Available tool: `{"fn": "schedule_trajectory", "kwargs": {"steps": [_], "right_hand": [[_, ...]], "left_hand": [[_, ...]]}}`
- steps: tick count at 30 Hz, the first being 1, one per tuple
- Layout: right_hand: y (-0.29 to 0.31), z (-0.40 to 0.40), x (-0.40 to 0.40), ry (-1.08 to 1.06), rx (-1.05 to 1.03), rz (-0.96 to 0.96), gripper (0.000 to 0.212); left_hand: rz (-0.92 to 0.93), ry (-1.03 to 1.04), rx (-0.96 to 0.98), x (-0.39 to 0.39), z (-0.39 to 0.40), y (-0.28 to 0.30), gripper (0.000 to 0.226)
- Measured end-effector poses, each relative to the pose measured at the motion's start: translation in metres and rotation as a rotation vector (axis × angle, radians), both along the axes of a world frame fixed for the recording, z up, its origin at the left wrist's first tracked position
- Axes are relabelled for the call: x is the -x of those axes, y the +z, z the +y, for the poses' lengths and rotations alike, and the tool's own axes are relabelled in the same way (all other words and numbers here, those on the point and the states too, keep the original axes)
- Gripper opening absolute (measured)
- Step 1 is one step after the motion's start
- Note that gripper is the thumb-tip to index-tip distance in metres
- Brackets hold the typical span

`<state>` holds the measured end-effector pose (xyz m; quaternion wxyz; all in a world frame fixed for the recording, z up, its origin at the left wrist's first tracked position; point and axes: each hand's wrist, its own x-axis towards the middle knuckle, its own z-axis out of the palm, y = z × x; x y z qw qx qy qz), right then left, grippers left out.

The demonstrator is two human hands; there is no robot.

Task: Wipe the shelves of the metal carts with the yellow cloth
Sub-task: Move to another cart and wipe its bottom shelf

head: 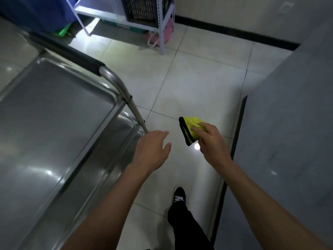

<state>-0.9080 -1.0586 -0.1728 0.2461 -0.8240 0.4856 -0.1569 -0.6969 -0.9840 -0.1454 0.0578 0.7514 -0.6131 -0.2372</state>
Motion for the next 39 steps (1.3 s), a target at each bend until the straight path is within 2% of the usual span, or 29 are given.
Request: {"fn": "schedule_trajectory", "kwargs": {"steps": [2, 7, 9, 15, 21, 30, 39], "right_hand": [[0.02, -0.03, -0.002, 0.046, 0.019, 0.005, 0.047], [0.073, -0.106, -0.016, 0.051, 0.008, 0.04, 0.04], [0.101, -0.132, -0.026, 0.039, 0.061, 0.001, 0.041], [0.145, -0.222, -0.062, 0.135, 0.202, 0.064, 0.05], [0.165, -0.31, -0.103, 0.131, 0.234, 0.078, 0.049], [0.165, -0.443, -0.136, 0.144, 0.218, 0.016, 0.05], [0.148, -0.603, -0.188, 0.32, 0.143, -0.015, 0.051]], "left_hand": [[-0.02, 0.01, 0.011, 0.0, -0.028, 0.018, 0.049], [-0.023, 0.017, 0.056, -0.011, -0.095, 0.068, 0.051], [-0.039, 0.013, 0.074, -0.02, -0.123, 0.087, 0.052], [-0.098, 0.006, 0.147, -0.063, -0.223, 0.129, 0.052], [-0.038, 0.088, 0.173, -0.123, -0.298, 0.144, 0.05], [-0.1, 0.077, 0.126, -0.161, -0.439, 0.144, 0.05], [-0.116, 0.227, 0.027, -0.195, -0.55, 0.134, 0.05]]}}
